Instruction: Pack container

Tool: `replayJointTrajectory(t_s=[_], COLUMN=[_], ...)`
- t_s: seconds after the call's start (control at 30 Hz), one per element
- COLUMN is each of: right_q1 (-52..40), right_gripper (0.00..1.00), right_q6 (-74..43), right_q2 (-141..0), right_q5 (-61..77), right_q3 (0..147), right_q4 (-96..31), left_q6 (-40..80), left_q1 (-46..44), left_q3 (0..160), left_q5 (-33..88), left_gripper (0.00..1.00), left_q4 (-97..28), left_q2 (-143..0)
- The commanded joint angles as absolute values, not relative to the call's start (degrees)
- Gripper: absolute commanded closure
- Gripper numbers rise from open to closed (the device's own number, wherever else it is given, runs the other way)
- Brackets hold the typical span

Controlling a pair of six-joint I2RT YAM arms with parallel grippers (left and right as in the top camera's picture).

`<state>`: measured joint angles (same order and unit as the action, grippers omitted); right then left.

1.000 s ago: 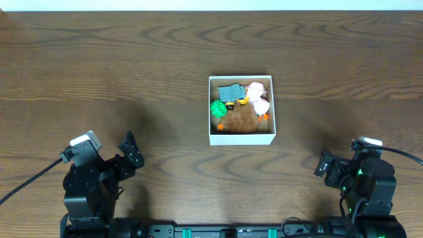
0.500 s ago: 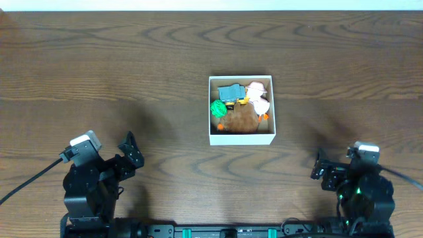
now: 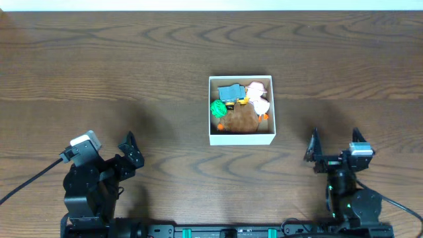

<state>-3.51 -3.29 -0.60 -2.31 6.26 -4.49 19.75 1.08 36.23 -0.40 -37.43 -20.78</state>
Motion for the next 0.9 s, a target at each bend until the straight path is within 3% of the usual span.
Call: replayJointTrajectory(t_s=[0.0, 0.87], right_q1=[-3.4, -3.4], right_gripper=[0.01, 0.01], right_q6=[-2.1, -2.7], right_q2=[-0.3, -0.3], right_q5=[-2.0, -1.7], right_q3=[0.3, 0.3], right_q4=[-1.2, -4.1], left_q6=[20.5, 20.5], left_q1=[1.3, 1.3], left_q3=[36.3, 36.3], left_q5=[-0.7, -0.7], left_gripper=[0.02, 0.02], left_q4=[-37.4, -37.4], left_q2=[-20.6, -20.6])
